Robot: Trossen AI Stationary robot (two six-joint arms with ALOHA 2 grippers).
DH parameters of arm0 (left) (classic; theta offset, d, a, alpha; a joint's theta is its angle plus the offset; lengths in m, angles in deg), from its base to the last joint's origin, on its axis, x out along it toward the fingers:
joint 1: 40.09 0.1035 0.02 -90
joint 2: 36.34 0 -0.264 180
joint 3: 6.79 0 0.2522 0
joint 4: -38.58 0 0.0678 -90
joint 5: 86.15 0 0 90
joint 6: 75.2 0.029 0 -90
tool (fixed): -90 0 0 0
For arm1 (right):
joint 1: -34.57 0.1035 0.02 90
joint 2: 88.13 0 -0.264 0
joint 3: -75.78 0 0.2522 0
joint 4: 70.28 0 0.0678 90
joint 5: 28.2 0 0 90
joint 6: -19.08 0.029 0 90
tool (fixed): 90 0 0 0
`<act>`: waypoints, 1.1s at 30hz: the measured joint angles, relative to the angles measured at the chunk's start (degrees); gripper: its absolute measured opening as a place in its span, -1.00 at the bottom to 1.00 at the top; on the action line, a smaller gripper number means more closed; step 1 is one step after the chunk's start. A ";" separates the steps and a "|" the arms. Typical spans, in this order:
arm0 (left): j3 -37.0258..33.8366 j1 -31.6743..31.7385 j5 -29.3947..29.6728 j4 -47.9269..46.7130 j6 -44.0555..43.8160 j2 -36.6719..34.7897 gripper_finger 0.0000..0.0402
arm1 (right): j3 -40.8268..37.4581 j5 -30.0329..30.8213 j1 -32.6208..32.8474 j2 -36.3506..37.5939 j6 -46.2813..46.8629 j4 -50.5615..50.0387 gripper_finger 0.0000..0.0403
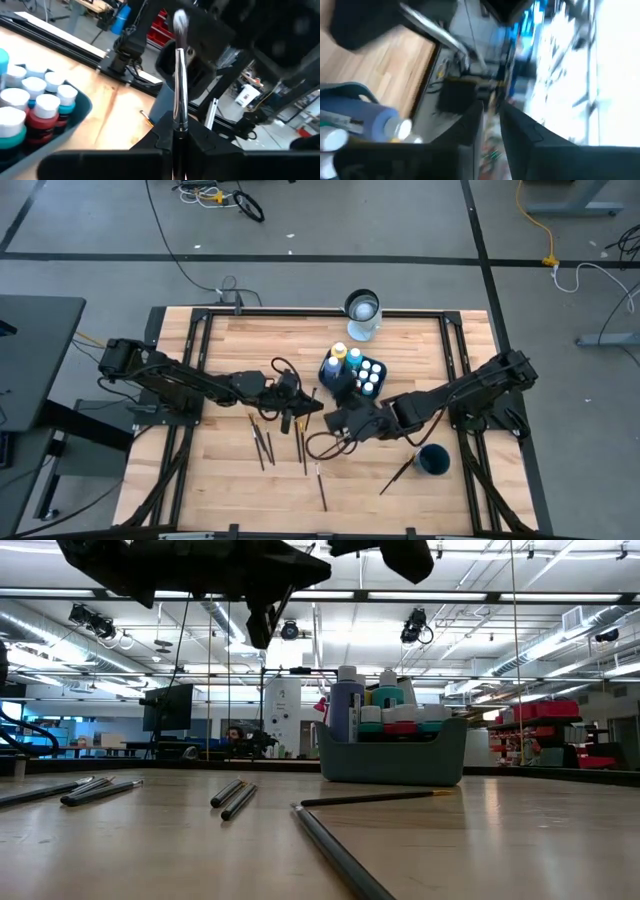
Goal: Pick & Place Paint Supplies
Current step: Put the silver paint brush into the blue cup
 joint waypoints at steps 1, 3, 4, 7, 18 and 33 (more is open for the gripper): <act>0.00 0.00 0.31 -0.02 0.34 0.00 -0.87 | 0.00 0.61 0.00 0.97 4.62 -2.47 -0.65; 0.00 0.00 0.93 -0.02 1.53 0.00 -0.87 | 0.00 -1.23 -0.04 3.59 15.98 -9.19 -0.66; 0.00 0.00 1.09 -0.02 2.74 0.00 -0.89 | 0.00 -3.80 -0.05 5.07 21.89 -13.14 -0.66; 0.00 0.00 1.25 -0.02 6.54 0.00 -0.93 | -0.07 -15.57 -0.93 9.46 39.24 -22.07 -0.66; 0.00 0.00 7.37 -0.26 14.98 -0.02 -0.93 | -20.39 -32.76 -5.94 16.29 55.06 22.32 -0.68; 0.00 0.00 11.18 0.00 24.17 -0.04 -0.91 | -34.35 -43.71 -10.21 10.65 63.14 58.31 -0.68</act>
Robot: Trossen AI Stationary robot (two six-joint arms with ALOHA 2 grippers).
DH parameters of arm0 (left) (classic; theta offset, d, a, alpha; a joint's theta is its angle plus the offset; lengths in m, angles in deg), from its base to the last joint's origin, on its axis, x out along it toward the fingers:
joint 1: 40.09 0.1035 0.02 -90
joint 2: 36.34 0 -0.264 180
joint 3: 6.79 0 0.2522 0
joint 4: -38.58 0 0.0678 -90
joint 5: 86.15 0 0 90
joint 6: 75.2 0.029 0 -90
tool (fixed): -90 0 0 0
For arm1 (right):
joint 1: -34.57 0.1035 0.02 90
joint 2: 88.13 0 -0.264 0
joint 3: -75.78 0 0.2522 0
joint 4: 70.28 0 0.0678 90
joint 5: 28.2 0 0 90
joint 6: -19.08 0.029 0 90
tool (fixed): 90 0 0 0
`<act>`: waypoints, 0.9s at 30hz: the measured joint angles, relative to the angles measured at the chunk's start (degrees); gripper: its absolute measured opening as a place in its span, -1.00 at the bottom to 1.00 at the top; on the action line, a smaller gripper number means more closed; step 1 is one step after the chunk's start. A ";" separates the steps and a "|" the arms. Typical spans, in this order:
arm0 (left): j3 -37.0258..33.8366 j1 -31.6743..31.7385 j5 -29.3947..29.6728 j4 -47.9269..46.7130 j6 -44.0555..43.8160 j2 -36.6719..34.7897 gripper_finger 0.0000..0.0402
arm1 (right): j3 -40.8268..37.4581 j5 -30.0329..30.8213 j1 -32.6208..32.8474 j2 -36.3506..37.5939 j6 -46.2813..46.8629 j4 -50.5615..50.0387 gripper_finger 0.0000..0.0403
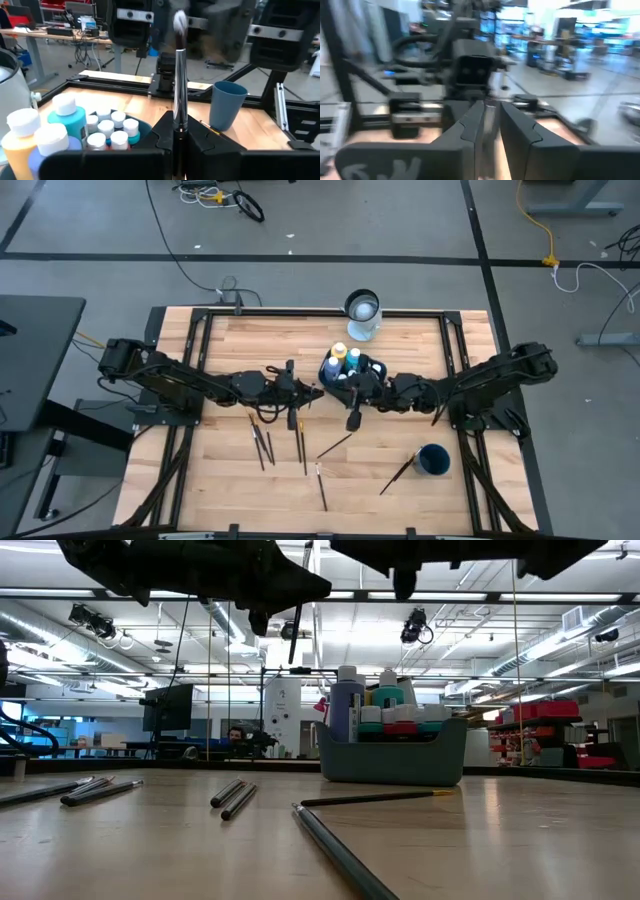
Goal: Pick & Place Paint Supplies
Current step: Put the silver paint brush into the blue cup
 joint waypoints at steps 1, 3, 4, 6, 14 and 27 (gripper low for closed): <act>0.00 0.00 0.12 0.00 0.55 -0.01 -0.89 | 0.03 -2.09 -0.42 -0.67 0.61 0.66 -0.68; 0.00 0.00 0.36 0.00 1.12 0.01 -0.87 | 0.01 -4.30 -1.29 -2.42 2.13 3.29 -0.68; 0.00 0.00 0.36 0.00 1.17 -0.01 -0.87 | 0.01 -4.77 -1.71 -3.07 2.40 3.79 -0.68; 0.00 0.00 0.36 0.00 1.22 -0.01 -0.91 | 0.03 -5.02 -2.70 -4.54 3.13 4.77 -0.64; 0.00 0.00 0.70 -0.14 2.62 -0.01 -0.87 | 0.05 -8.09 -5.36 -7.49 7.38 7.46 -0.26; 0.00 0.02 0.85 -0.02 4.38 -0.01 -0.88 | 2.17 -10.79 -6.22 -7.75 7.51 6.61 -0.11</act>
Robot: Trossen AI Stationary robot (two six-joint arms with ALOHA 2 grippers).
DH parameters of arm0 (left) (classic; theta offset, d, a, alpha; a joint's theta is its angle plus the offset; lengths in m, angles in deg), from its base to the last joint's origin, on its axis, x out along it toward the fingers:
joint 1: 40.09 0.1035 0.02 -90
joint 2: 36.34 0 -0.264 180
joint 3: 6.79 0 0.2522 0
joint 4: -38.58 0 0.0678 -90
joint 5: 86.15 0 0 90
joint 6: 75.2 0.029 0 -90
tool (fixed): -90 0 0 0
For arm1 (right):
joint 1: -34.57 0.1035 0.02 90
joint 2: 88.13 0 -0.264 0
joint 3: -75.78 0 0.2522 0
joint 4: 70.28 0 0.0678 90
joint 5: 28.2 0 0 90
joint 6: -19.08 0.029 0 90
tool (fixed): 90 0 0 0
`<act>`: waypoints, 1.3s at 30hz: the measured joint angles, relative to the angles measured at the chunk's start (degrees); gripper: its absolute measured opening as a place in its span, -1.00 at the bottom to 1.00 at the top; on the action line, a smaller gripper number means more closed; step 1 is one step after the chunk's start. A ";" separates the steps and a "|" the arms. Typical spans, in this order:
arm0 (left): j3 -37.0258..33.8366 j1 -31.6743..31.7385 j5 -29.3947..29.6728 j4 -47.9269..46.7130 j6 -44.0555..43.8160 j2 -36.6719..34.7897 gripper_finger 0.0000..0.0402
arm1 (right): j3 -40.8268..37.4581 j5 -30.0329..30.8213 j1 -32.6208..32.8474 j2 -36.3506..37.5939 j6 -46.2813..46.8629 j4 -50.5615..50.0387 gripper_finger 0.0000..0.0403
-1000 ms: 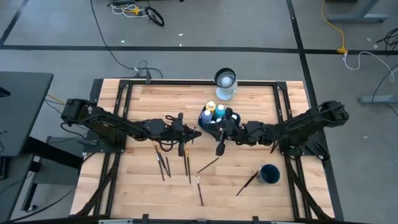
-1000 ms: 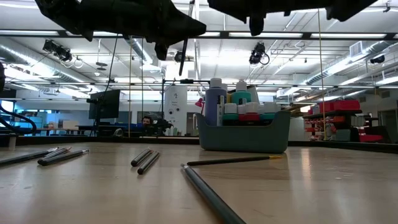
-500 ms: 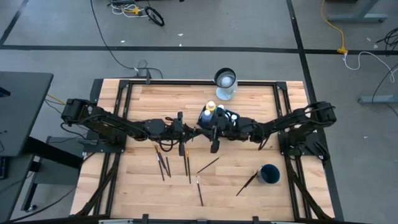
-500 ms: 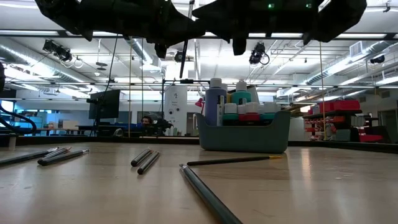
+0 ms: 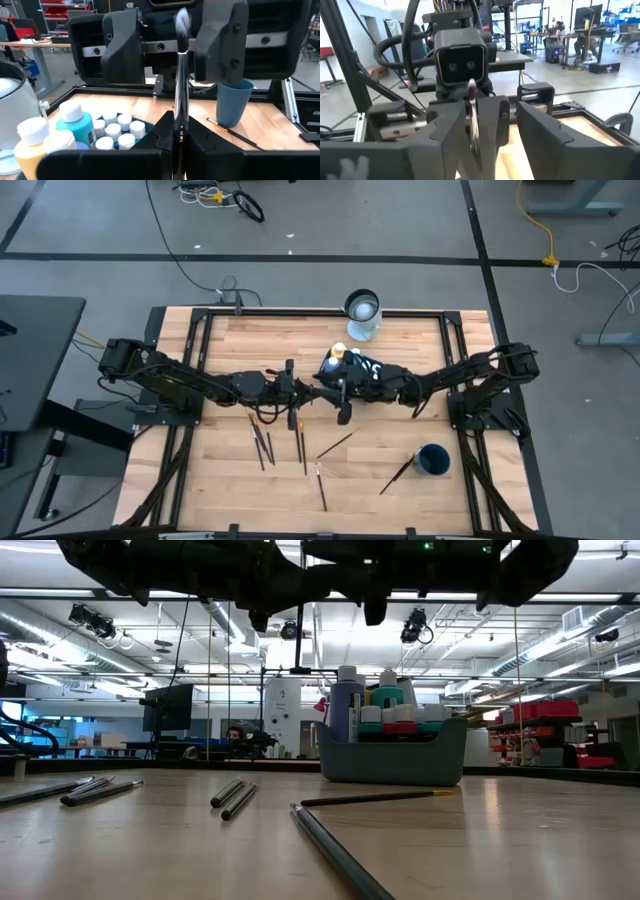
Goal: Pick & Place Paint Supplies
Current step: Put the silver paint brush into the blue cup
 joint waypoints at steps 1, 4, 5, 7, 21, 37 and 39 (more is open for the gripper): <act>0.02 0.00 0.00 0.02 0.42 0.00 -0.89 | 0.82 -0.03 -0.11 0.00 0.54 -1.12 -0.13; 0.02 0.00 0.00 0.01 1.27 0.00 -0.93 | 3.67 0.45 -0.12 0.00 0.29 -6.79 -0.17; 0.04 0.00 0.07 -0.06 1.26 0.00 -0.93 | 4.52 0.60 -0.12 0.00 -0.07 -9.08 -0.18; 0.04 0.00 -0.01 -0.13 1.15 0.00 -0.92 | 5.54 1.44 -0.12 0.00 -0.60 -11.83 -0.21; 0.07 0.02 0.11 -0.91 1.01 0.00 -0.81 | 5.78 1.19 0.00 0.04 -0.61 -11.62 -0.90; 0.07 -0.02 -0.42 -5.97 -2.10 0.00 -0.28 | 5.76 5.94 10.27 23.90 6.89 -48.45 -0.95; 0.07 -0.02 -0.42 -6.03 -3.07 0.00 -0.29 | 5.76 5.53 13.00 28.38 7.07 -52.31 -0.95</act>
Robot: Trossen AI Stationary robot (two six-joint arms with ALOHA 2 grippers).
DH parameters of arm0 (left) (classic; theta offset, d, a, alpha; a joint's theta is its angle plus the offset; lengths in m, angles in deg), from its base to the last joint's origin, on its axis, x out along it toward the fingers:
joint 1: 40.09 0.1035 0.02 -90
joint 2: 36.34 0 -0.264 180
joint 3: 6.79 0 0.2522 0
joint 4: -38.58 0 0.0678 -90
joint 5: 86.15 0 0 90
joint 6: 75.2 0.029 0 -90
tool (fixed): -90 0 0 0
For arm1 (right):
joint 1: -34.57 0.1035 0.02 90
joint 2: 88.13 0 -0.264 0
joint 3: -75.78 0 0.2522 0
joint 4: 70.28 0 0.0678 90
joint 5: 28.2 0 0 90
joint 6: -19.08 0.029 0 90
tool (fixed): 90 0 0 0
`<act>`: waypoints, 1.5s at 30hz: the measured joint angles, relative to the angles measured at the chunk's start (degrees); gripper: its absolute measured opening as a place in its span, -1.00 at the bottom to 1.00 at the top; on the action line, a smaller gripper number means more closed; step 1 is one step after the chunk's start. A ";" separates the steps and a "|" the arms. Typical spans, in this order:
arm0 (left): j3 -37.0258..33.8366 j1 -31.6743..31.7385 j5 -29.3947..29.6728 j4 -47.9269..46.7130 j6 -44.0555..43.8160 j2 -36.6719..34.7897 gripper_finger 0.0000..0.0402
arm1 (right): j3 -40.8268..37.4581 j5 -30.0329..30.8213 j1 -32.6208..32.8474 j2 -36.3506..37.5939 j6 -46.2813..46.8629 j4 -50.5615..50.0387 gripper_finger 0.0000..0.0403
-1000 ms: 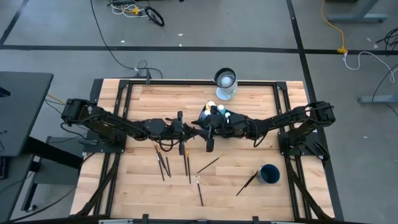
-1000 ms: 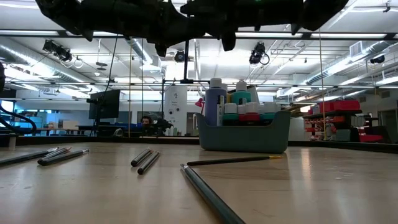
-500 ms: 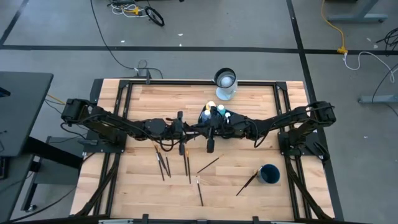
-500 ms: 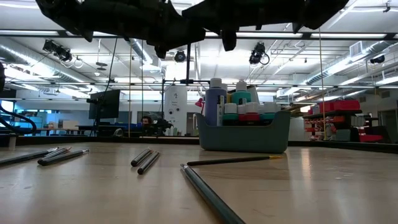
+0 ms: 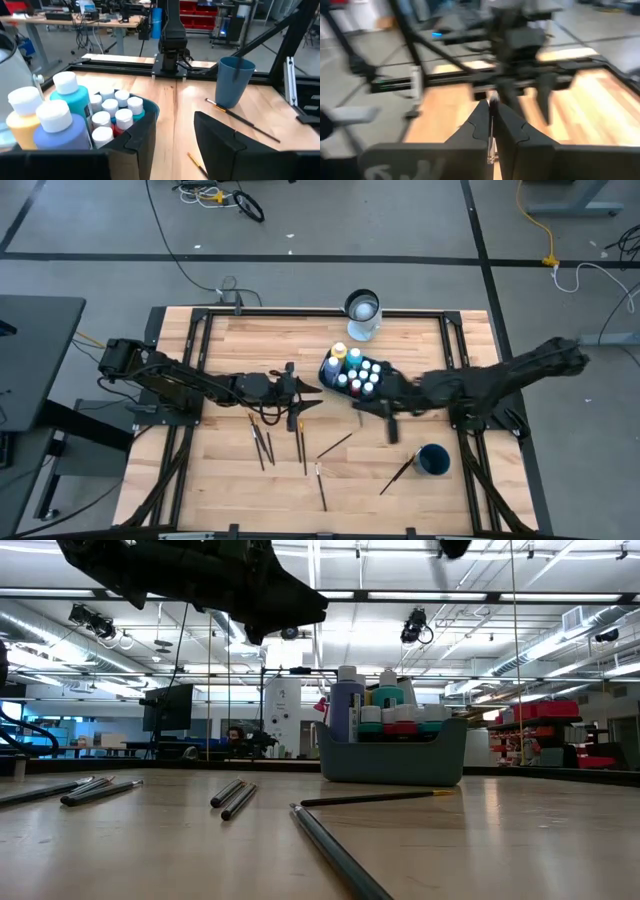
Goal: Pick & Place Paint Supplies
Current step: Put the silver paint brush into the blue cup, then move the blue cup into the center of the table
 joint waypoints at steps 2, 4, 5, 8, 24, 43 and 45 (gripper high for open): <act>0.00 0.00 0.04 0.02 -0.94 0.00 -0.30 | 0.00 -2.13 2.37 4.52 -0.07 -4.17 -0.95; 0.00 0.00 0.06 0.00 -2.30 0.00 -0.32 | 0.00 -5.69 4.57 8.66 -0.15 -9.01 -0.95; 0.00 0.00 0.07 0.00 -3.16 0.00 -0.32 | 0.00 -7.67 5.84 10.43 -0.21 -11.65 -0.95; 0.00 0.00 0.09 0.02 -5.10 0.00 -0.34 | -0.49 -11.17 9.86 14.37 -1.14 -18.44 -0.93; 0.00 0.00 0.23 0.04 -10.81 0.00 -0.34 | -17.58 -22.52 19.74 20.58 -3.25 -18.09 -0.93; -0.02 0.00 3.15 0.49 -10.79 0.00 -0.34 | -23.37 -26.39 19.57 20.58 1.53 -10.51 -0.62; -0.04 0.00 3.15 1.23 -10.79 0.00 -0.34 | -22.34 -25.02 18.97 20.56 7.23 -10.90 -0.63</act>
